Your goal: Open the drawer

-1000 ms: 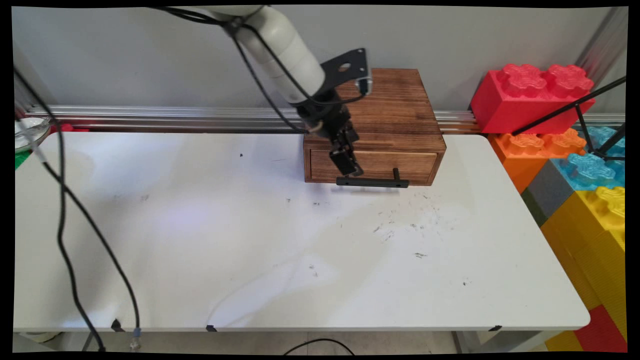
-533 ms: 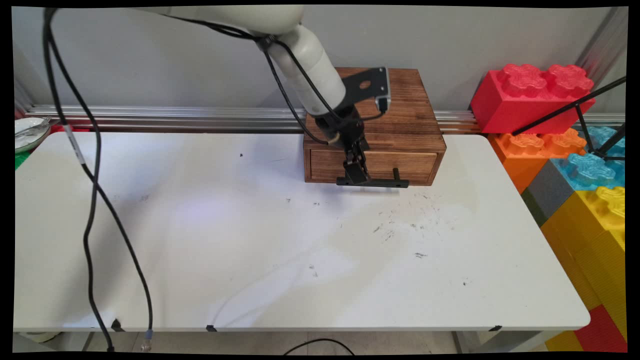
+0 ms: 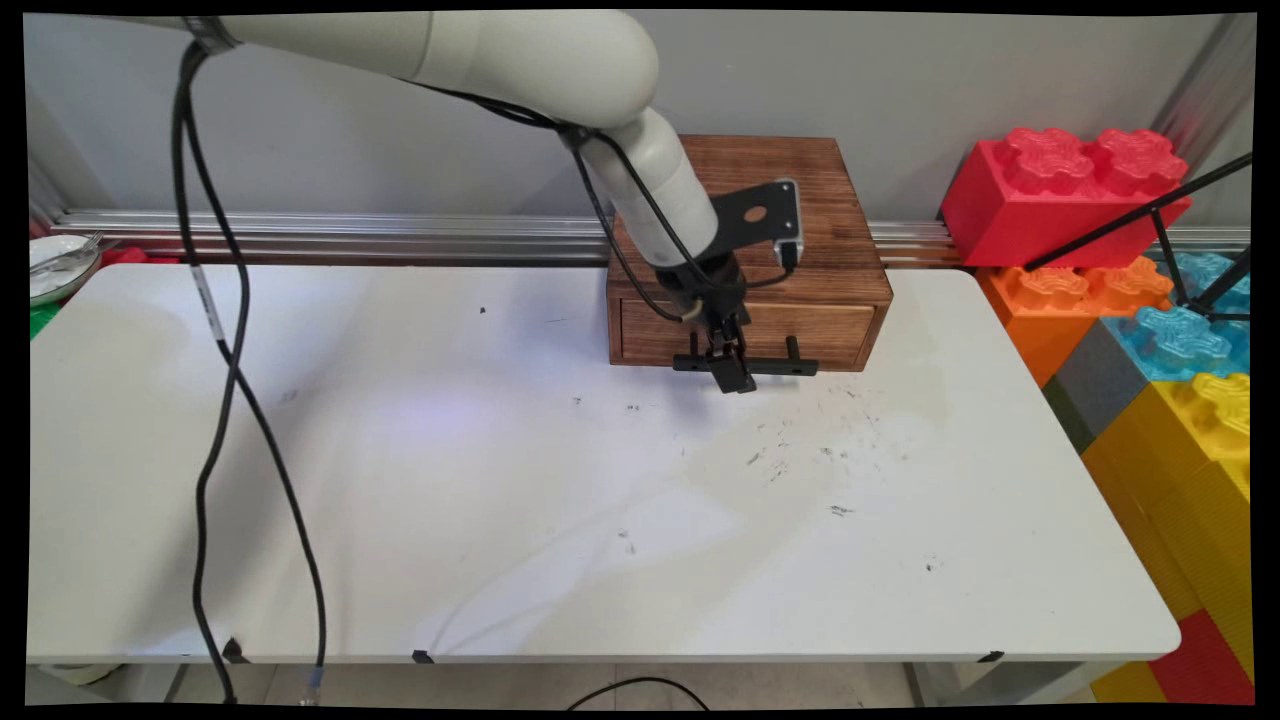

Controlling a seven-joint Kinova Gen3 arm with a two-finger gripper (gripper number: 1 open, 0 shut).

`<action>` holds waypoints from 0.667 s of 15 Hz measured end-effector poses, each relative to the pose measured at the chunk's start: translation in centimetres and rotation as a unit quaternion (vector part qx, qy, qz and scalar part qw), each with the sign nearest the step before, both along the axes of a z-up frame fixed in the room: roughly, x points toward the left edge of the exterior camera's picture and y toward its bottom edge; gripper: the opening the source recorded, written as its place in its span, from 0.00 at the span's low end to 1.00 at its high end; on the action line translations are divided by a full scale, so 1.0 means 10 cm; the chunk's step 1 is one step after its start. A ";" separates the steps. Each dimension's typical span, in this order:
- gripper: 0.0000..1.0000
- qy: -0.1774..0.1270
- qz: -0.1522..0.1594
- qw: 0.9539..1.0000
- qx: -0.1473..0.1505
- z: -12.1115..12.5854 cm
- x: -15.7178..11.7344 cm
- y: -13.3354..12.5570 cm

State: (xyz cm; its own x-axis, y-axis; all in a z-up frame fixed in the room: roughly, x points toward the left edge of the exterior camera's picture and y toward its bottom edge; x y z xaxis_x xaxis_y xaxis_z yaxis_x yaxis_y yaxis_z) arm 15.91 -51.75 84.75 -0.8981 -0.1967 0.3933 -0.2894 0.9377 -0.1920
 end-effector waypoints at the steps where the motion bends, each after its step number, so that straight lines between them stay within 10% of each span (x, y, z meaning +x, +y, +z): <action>1: 1.00 -0.002 0.000 1.000 0.000 -0.04 -0.02 -0.01; 10: 1.00 -0.015 0.006 1.000 0.001 -0.38 -0.17 -0.05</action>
